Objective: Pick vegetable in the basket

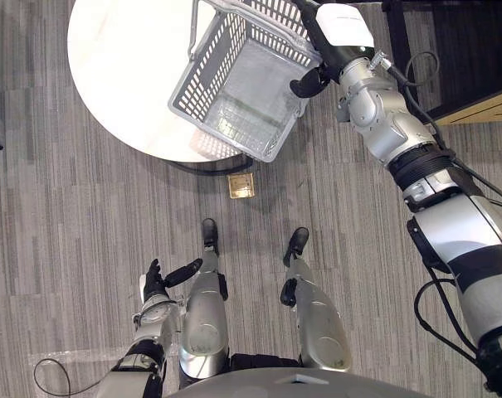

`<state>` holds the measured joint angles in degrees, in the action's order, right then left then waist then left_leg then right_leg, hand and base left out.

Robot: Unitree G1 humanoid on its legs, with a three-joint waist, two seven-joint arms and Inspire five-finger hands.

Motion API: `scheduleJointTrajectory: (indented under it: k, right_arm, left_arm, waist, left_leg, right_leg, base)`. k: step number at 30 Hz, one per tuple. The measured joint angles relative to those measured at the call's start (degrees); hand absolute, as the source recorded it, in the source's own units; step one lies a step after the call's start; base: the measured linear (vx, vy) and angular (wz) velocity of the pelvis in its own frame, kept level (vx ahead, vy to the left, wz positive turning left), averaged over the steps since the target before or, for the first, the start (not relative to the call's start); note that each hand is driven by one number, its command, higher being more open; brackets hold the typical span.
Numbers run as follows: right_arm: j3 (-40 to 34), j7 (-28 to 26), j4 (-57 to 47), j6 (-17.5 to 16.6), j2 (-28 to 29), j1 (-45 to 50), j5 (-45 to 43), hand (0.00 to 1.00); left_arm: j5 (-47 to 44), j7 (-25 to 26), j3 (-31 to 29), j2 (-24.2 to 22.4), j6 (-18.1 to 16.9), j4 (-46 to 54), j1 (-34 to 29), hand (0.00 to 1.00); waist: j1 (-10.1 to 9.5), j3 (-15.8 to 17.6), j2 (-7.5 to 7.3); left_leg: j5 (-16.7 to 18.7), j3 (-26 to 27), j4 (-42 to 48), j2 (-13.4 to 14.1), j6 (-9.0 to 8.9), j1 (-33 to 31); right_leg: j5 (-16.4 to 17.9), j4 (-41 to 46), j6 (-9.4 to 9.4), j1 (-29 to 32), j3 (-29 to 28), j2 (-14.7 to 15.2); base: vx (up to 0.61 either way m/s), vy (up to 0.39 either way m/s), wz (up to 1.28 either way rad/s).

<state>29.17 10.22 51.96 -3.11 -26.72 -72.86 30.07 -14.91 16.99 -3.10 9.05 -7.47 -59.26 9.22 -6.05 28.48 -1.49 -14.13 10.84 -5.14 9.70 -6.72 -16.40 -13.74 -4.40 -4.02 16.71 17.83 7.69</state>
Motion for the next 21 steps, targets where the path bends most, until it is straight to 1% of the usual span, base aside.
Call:
scheduleJointTrajectory:
  k: [3, 6, 7, 11, 19, 21]
  right_arm:
    - [-1.73, 0.06, 1.70, 0.48, 0.66, -0.18, -1.32, 1.00]
    - [-3.67, 0.06, 4.37, 1.83, 1.15, -1.14, -2.26, 1.00]
    - [-4.67, 0.06, 4.84, 2.81, 1.20, -1.33, -2.27, 1.00]
    - [-5.84, 0.16, 6.68, 3.88, 1.85, -2.53, -2.31, 1.00]
    - [-7.47, 0.16, 6.93, 4.31, 2.45, -4.61, -2.35, 1.00]
    - [-7.91, 0.16, 6.93, 4.44, 2.50, -5.63, -2.32, 1.00]
  left_arm:
    - [-0.03, 0.00, 0.00, -0.01, -0.04, 0.00, 0.01, 1.00]
    - [-0.19, 0.00, 0.00, -0.01, -0.03, 0.00, 0.01, 1.00]
    - [-0.20, 0.00, 0.00, -0.01, -0.04, 0.01, 0.03, 1.00]
    - [-0.20, 0.01, 0.02, 0.01, 0.00, 0.00, 0.05, 1.00]
    - [-0.20, 0.00, 0.07, 0.02, 0.02, 0.05, 0.37, 1.00]
    - [-0.19, 0.00, 0.32, -0.01, 0.02, 0.29, 0.50, 1.00]
  waist:
    - [-0.09, 0.00, 0.00]
    - [-0.14, 0.00, 0.00]
    - [-0.24, 0.00, 0.00]
    - [-0.32, 0.01, -0.01]
    - [-1.05, 0.03, -0.06]
    - [-1.65, 0.04, -0.09]
  left_leg:
    - [0.00, -0.24, -0.01, 0.00, 0.00, -0.01]
    - [0.00, -0.97, -0.02, 0.00, 0.00, -0.06]
    - [0.00, -1.28, -0.03, 0.00, 0.00, -0.11]
    - [0.00, -1.61, -0.03, -0.02, -0.01, -0.33]
    - [-0.18, -2.36, -0.02, -0.02, 0.04, -0.96]
    - [-0.20, -2.68, -0.02, -0.02, 0.06, -1.08]
  right_leg:
    - [0.01, 0.00, 0.00, -0.19, 0.20, 0.00]
    - [0.03, -0.01, -0.01, -0.63, 0.81, 0.01]
    - [0.04, -0.01, -0.02, -0.79, 1.04, 0.00]
    - [0.15, -0.02, -0.15, -0.78, 1.43, 0.02]
    - [0.09, -0.03, -0.04, -0.77, 2.35, 0.01]
    - [0.04, -0.03, 0.02, -0.80, 2.55, 0.00]
  base:
    - [0.00, 0.000, 0.04]
    - [0.00, 0.004, 0.11]
    - [-0.01, 0.011, 0.09]
    - [-0.03, 0.021, 0.05]
    - [-0.03, 0.017, 0.05]
    - [-0.02, 0.018, 0.05]
